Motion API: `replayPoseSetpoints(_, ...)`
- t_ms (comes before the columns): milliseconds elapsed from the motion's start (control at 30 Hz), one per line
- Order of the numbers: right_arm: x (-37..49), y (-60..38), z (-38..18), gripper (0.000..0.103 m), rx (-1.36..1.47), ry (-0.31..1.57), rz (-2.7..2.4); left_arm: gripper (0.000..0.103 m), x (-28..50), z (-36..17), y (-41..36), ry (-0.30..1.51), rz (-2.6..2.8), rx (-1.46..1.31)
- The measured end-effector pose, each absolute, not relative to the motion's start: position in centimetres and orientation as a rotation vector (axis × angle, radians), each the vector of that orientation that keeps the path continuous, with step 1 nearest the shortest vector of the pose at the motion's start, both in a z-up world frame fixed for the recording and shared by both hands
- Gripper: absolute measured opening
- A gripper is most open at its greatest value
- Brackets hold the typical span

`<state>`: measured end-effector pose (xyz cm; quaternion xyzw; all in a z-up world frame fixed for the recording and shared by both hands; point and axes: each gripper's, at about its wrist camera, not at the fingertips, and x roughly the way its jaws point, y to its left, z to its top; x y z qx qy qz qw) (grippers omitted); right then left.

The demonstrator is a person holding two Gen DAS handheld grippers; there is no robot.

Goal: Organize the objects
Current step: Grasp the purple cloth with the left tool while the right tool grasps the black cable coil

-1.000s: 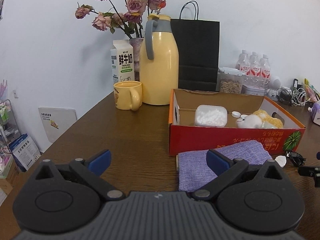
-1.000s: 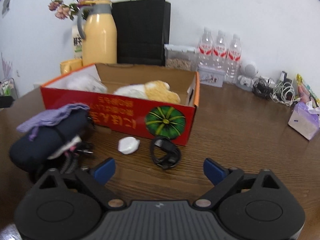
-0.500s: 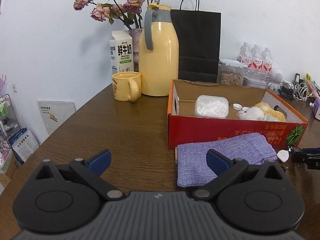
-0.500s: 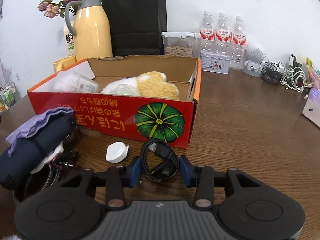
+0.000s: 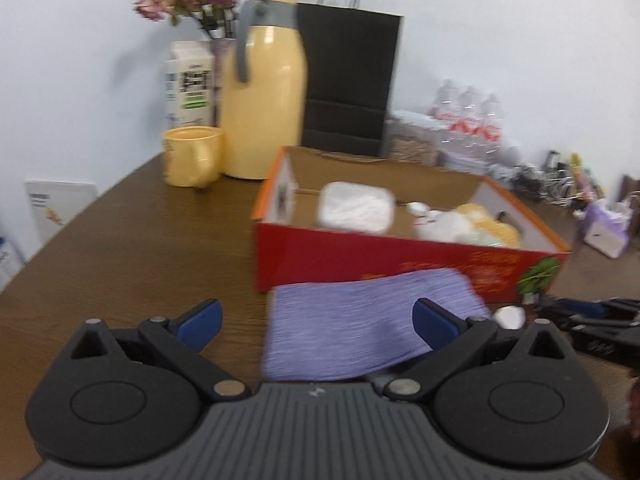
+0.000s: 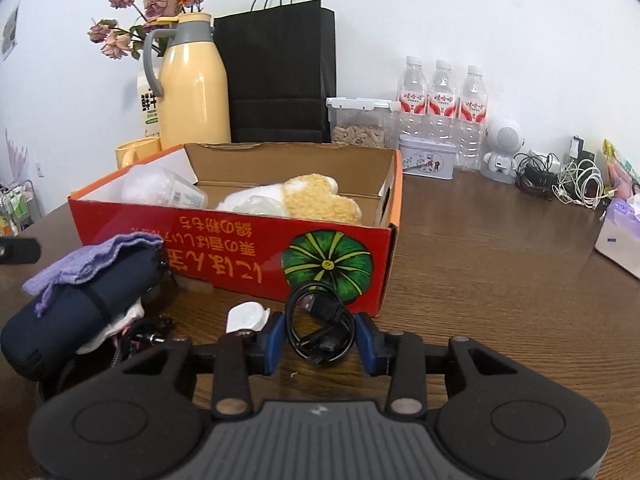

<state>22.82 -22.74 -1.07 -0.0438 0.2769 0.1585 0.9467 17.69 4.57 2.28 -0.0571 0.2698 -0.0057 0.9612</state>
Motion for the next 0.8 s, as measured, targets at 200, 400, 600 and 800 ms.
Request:
replayPoseSetpoints(200,22.6,-22.5,-1.1,0.037,-0.090,0.555,0.333,0.103,19.2,2.2,2.2,0.552,-0.080,-0.118)
replayPoseSetpoints(400,22.6,-22.6,-1.1,0.037,-0.084,0.559,0.335,0.103,20.8,1.2,1.6,0.589,-0.071,-0.140)
replayPoseSetpoints(600,22.6,-22.6,-1.1,0.037,-0.083,0.559,0.336,0.102,21.0,0.2,2.2,0.605,-0.088,-0.189)
replayPoseSetpoints(800,22.5,-22.6,-1.1,0.037,-0.083,0.559,0.336,0.083,20.6,-0.1,2.3,0.600,-0.148,-0.228)
